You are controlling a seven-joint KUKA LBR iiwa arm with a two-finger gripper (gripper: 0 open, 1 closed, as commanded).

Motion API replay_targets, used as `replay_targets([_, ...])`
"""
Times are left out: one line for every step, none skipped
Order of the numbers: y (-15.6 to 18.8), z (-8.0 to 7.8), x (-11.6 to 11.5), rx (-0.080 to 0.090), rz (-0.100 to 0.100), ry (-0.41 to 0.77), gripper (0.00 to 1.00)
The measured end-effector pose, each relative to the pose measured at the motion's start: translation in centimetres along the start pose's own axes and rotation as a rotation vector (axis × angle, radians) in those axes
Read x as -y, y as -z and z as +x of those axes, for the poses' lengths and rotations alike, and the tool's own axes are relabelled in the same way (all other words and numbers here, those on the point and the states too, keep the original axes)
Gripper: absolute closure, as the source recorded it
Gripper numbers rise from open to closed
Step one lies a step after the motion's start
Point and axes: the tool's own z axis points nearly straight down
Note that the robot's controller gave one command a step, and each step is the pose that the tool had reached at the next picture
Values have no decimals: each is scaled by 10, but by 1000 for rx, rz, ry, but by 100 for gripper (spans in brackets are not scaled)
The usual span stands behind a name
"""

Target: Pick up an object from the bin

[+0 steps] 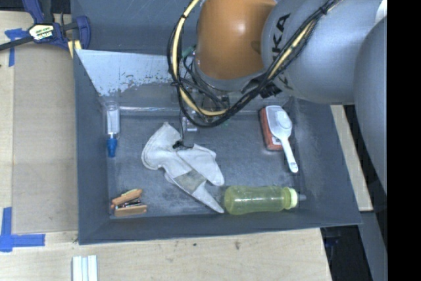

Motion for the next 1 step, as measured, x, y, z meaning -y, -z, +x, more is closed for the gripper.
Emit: replay_targets([-84, -3, 9, 3, -1, -72, 0])
